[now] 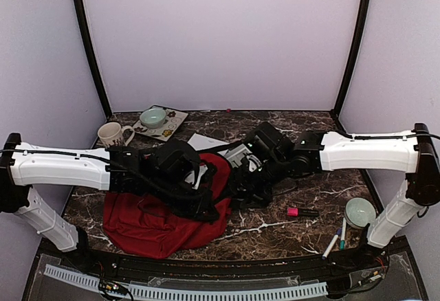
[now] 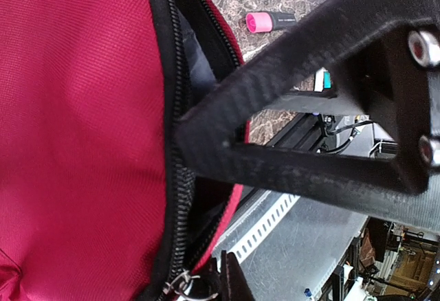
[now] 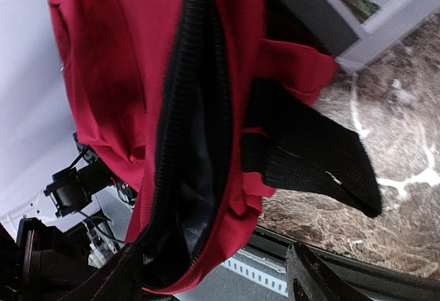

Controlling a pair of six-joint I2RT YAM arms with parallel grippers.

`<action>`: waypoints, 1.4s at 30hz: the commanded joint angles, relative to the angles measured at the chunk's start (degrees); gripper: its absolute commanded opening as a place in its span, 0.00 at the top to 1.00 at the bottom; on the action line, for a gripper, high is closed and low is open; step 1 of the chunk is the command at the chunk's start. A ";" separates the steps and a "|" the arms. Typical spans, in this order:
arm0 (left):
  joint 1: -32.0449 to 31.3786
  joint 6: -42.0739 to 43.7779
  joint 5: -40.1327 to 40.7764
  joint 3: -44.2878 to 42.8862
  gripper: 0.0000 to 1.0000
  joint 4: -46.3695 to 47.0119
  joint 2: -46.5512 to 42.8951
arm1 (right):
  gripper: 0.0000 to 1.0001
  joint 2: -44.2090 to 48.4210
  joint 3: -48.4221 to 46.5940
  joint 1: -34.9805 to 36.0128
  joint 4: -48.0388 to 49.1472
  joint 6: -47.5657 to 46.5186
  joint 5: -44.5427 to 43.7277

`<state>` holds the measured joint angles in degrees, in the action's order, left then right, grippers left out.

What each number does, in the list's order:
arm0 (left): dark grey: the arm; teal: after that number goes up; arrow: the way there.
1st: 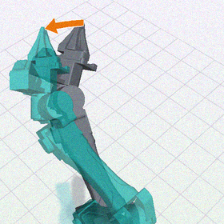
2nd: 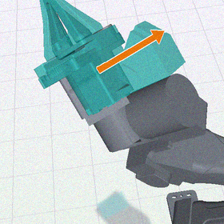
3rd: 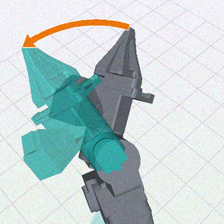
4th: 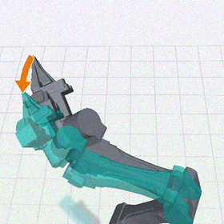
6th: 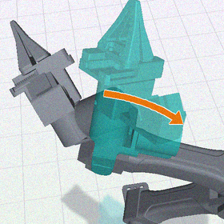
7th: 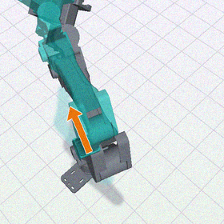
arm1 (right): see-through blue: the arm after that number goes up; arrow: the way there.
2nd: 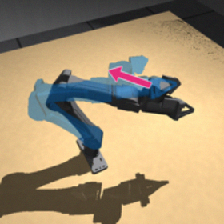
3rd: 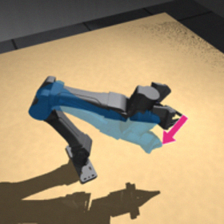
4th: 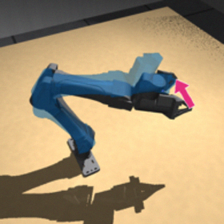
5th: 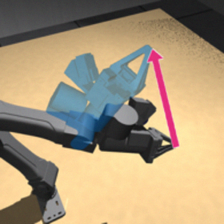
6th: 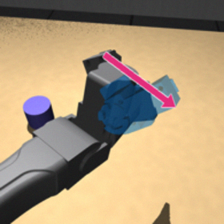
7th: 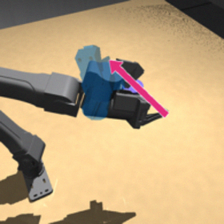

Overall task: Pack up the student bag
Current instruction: Hold the student bag at the center of the board, then unzip the largest pocket of the student bag.

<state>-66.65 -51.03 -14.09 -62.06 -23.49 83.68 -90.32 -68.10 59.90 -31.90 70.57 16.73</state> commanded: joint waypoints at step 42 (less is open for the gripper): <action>0.25 -8.68 11.63 15.21 1.00 -22.65 -17.85 | 1.00 0.34 3.40 -0.05 4.01 -0.95 -2.46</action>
<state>-66.63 -57.91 -5.08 -48.66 -38.37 67.90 -91.33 -66.61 60.27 -25.69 70.57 16.67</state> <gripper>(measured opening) 0.023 0.015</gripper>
